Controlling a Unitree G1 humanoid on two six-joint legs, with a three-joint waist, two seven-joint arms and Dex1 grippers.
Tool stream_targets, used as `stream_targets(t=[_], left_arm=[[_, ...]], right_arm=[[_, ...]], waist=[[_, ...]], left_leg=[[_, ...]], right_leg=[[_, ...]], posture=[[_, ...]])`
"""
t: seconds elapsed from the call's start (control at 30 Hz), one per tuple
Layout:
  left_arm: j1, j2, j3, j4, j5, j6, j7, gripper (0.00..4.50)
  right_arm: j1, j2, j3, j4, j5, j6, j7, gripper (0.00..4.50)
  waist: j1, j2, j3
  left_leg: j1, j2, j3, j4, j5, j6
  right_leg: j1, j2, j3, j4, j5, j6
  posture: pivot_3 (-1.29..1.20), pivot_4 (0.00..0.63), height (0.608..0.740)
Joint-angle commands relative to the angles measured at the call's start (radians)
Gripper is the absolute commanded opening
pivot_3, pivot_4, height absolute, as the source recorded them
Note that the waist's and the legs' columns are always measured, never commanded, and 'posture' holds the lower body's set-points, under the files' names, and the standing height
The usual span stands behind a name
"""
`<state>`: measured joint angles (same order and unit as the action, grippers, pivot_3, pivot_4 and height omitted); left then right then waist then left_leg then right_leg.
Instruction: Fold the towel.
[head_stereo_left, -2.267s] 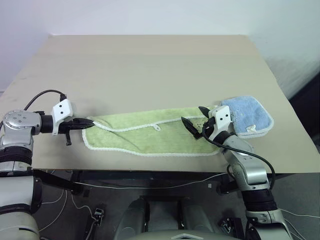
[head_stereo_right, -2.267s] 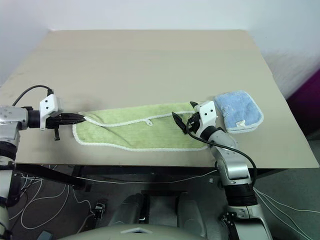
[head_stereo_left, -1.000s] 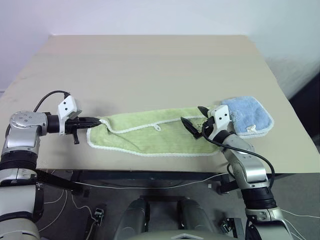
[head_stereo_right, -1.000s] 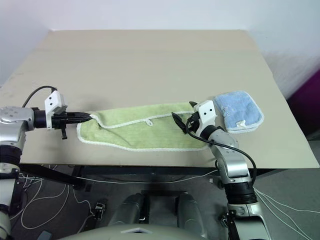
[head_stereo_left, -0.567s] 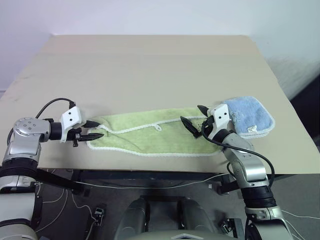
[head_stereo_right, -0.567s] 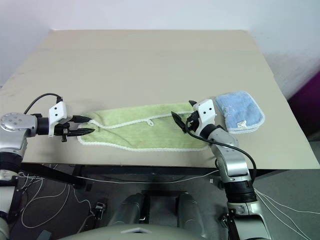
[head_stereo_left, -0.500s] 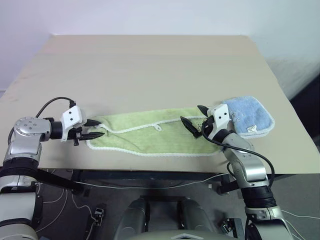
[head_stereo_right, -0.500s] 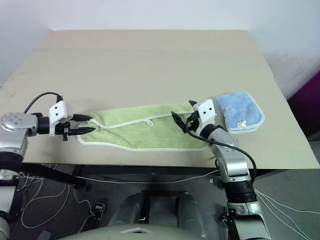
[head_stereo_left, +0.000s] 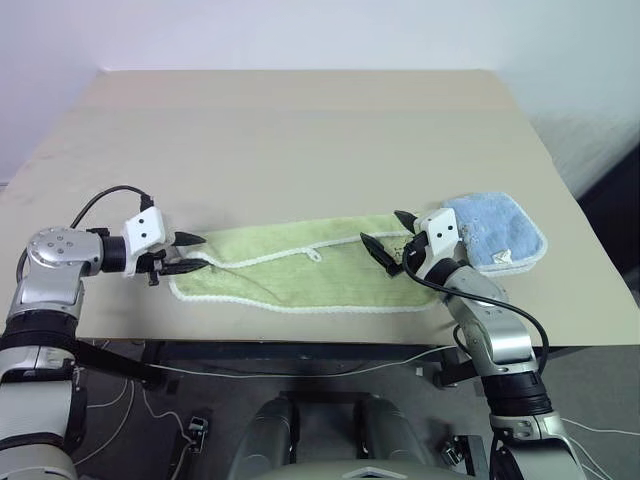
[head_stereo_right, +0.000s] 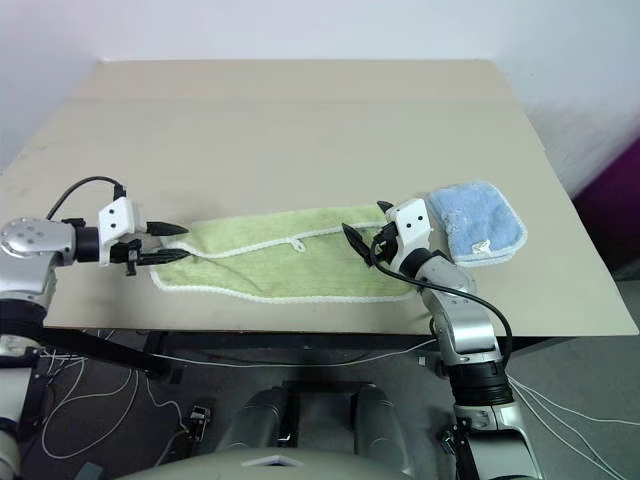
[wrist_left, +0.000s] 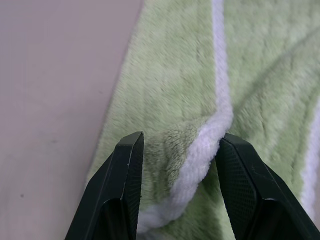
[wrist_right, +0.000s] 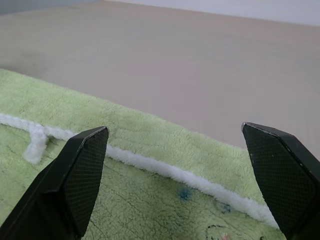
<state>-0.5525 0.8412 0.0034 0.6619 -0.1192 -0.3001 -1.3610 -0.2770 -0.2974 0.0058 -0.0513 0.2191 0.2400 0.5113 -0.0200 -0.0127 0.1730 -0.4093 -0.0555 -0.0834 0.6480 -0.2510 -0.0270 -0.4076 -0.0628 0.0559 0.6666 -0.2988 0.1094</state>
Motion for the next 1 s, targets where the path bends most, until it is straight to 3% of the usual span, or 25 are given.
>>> stream_targets(t=[0.03,0.2,0.43,0.67,0.8,1.0], left_arm=[[-0.008,0.018,0.009,-0.017,-0.004,-0.041,0.000,1.66],[-0.013,0.013,0.014,0.005,-0.006,-0.064,0.004,0.03],[-0.031,0.016,0.011,0.053,0.010,-0.096,0.030,0.03],[-0.023,0.027,0.043,0.095,-0.004,-0.104,0.054,0.03],[-0.013,0.014,0.040,0.101,-0.002,-0.116,0.079,0.03],[0.006,-0.003,0.035,0.078,-0.006,-0.118,0.102,0.03]], right_arm=[[-0.015,-0.002,-0.004,-0.031,0.006,-0.008,0.001,4.50],[-0.022,-0.007,-0.008,-0.030,0.006,-0.007,0.004,4.50],[-0.038,-0.052,-0.012,-0.031,-0.026,-0.028,0.014,4.50],[-0.086,-0.283,0.035,0.027,-0.218,-0.184,0.075,4.50],[-0.130,-0.431,0.122,0.142,-0.422,-0.374,0.081,4.50],[-0.211,-0.502,0.176,0.310,-0.556,-0.544,0.043,4.50]], waist=[[0.001,0.000,0.000],[0.001,0.000,0.000],[0.001,0.000,0.000],[0.001,0.000,0.000],[-0.001,0.000,0.000],[-0.001,0.000,0.000]], left_leg=[[0.000,0.000,0.000,0.000,0.000,0.000],[0.000,0.000,0.000,0.000,0.000,0.000],[0.000,0.000,0.000,0.000,0.000,0.000],[0.000,0.000,0.000,0.000,0.000,0.000],[0.000,0.000,0.001,0.000,0.000,0.000],[0.000,0.000,0.001,0.000,0.000,0.000]], right_leg=[[0.000,0.000,0.000,0.000,0.000,0.000],[0.000,0.000,0.000,0.000,0.000,0.000],[0.000,0.000,0.000,0.000,0.000,0.000],[0.000,0.000,0.000,0.000,0.000,0.000],[0.000,0.000,0.000,0.000,0.000,0.000],[0.000,0.000,0.000,0.000,0.000,0.000]], posture=[[0.00,0.150,0.740],[0.00,0.150,0.740],[0.00,0.150,0.740],[0.00,0.150,0.740],[0.00,0.150,0.740],[0.00,0.150,0.740]])
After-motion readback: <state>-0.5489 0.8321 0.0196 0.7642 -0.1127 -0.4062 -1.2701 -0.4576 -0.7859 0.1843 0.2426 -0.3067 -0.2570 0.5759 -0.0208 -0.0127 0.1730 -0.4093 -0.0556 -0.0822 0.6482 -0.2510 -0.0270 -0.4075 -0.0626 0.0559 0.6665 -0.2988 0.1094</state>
